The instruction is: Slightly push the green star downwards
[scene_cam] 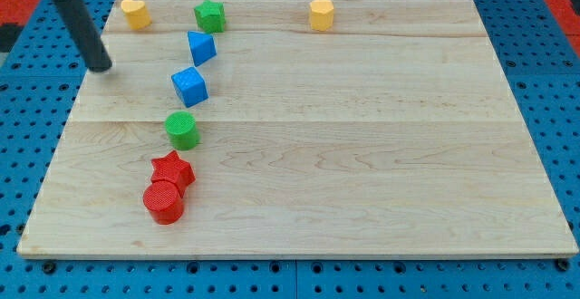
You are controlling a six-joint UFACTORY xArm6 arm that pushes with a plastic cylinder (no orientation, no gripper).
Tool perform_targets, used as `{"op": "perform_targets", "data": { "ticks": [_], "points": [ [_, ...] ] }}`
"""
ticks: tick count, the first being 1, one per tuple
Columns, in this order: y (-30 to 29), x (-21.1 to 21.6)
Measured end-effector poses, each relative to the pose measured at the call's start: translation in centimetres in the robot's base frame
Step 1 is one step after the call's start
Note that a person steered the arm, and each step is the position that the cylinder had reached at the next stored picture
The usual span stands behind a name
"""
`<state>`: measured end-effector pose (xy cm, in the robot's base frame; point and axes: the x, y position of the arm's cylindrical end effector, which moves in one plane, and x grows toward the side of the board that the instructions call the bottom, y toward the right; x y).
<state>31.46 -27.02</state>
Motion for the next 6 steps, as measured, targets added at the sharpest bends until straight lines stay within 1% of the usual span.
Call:
{"op": "perform_targets", "data": {
  "ticks": [1, 2, 3, 4, 5, 6],
  "points": [
    [-1.1, -8.5],
    [-1.8, -12.0],
    [4.5, -11.5],
    [10.8, -11.9],
    [14.2, -10.8],
    [14.3, -10.8]
  ]
}}
